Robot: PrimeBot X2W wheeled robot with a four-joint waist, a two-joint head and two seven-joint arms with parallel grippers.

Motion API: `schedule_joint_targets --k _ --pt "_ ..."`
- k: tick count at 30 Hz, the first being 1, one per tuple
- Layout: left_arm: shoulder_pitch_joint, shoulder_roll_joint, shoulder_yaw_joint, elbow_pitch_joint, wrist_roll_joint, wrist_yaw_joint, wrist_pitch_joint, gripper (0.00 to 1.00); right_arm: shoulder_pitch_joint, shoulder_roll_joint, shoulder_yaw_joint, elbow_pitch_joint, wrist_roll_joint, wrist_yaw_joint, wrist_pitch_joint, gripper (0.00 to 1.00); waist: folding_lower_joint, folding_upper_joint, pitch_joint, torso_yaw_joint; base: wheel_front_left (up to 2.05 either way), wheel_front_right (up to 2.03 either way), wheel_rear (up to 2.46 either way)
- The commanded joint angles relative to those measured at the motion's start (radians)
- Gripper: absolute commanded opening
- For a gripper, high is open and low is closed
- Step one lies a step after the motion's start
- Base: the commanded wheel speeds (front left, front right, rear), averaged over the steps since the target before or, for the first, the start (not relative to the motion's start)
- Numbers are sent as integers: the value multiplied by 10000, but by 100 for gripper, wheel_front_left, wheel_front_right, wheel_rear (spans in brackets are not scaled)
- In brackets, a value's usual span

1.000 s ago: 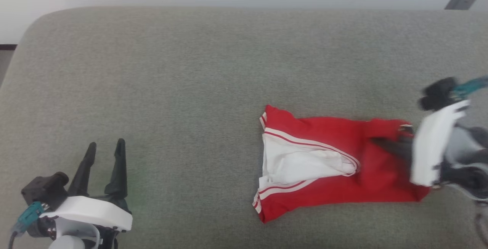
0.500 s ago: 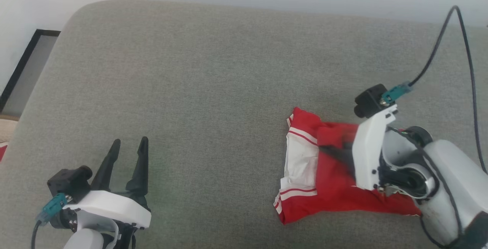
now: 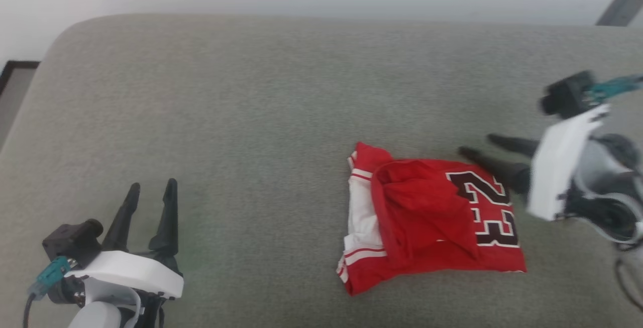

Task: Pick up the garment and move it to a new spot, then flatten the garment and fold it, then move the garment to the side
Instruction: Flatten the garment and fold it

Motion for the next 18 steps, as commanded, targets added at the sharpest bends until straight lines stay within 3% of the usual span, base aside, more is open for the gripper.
schedule_joint_targets --k 1,10,18 --pt "92 57 70 -11 26 10 -40 100 166 -90 -154 -36 -69 -1 -141 100 0 0 -30 -198 0 0 0" --pt "223 263 285 -106 146 36 -64 100 1217 -546 -1357 125 -512 -1 -2110 100 0 0 -179 -948 0 0 0" --pt "484 426 489 -101 79 29 -76 100 2142 -692 -1794 555 -957 -3 -4373 100 0 0 -459 -1317 0 0 0"
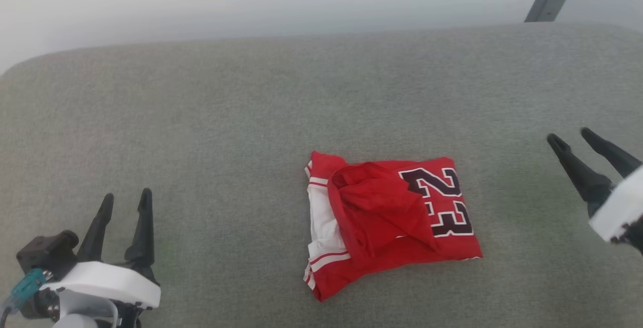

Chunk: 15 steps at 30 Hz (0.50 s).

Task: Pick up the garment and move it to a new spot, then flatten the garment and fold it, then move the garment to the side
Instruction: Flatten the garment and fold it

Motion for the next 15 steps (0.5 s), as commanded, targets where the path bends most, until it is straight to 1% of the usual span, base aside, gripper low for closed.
schedule_joint_targets --k 1,6,15 --pt "126 52 65 5 -24 -11 -66 100 223 -27 -38 120 -30 -3 -371 100 0 0 -113 -105 0 0 0" --pt "432 135 213 18 -38 -26 -73 100 726 -170 107 582 -109 -5 -1695 100 0 0 -396 -258 0 0 0" --pt "1049 197 557 -17 -75 -87 -65 100 1413 -232 186 1349 -146 -5 -3382 100 0 0 -961 -299 0 0 0"
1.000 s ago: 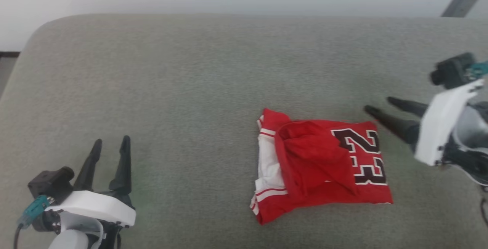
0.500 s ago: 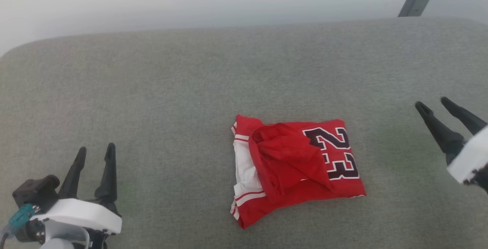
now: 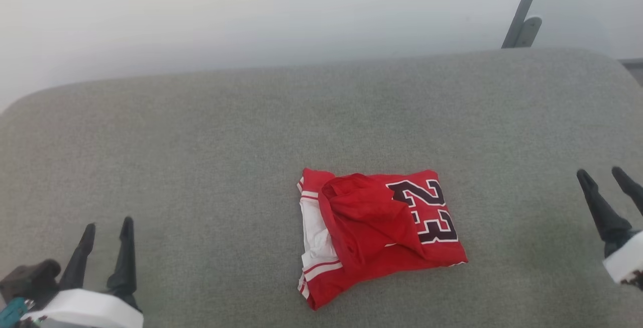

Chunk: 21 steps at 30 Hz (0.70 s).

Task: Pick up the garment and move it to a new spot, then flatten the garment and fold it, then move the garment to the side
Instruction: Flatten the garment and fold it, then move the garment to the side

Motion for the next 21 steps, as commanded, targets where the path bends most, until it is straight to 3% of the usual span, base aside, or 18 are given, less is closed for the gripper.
schedule_joint_targets --k 1,21 --pt "181 15 120 -25 -85 -33 -39 100 183 90 -18 50 6 -1 -193 100 0 -1 -138 11 0 0 0" --pt "908 -101 771 -229 22 -152 -43 100 964 781 -245 471 -290 -1 -1130 100 0 -1 -633 400 0 0 0"
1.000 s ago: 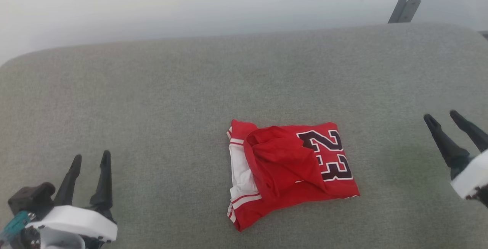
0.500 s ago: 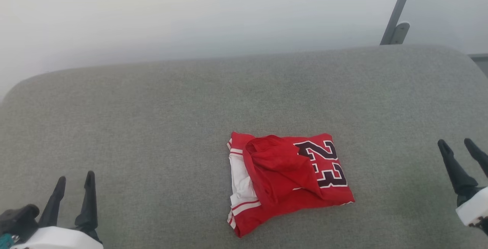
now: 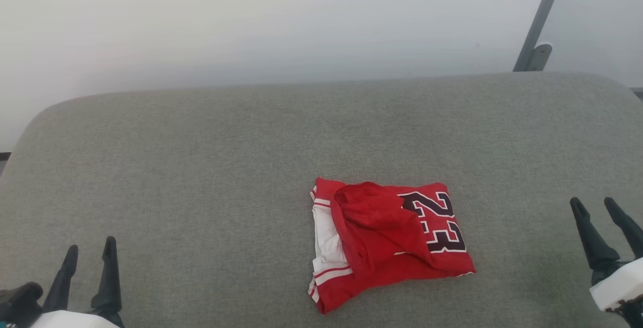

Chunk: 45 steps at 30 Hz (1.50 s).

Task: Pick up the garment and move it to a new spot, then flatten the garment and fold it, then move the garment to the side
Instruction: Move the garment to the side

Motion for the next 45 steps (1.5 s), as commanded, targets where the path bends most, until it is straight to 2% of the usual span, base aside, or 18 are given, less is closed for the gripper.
schedule_joint_targets --k 1,12,30,33,38,45 --pt "53 -45 23 5 47 -48 -43 100 78 96 22 29 -72 -1 -97 100 0 0 -22 49 0 0 0" --pt "-8 -189 153 92 122 -188 -44 100 -41 290 334 372 -13 -1 -234 100 0 0 -47 190 0 0 0" --pt "-134 -331 66 214 540 -284 -44 100 -391 120 1137 493 284 -3 -240 100 0 0 84 344 0 0 0" --pt "-193 -360 63 202 603 -287 -44 100 -611 72 1430 472 401 -1 -25 100 0 0 166 474 0 0 0" --pt "-363 -528 -116 240 748 -369 -44 100 -1200 -137 2130 452 652 -1 920 100 0 0 376 874 0 0 0" --pt "-647 -786 -355 359 927 -465 -44 100 -2053 -348 3031 594 1058 -1 2835 100 0 0 754 1378 0 0 0"
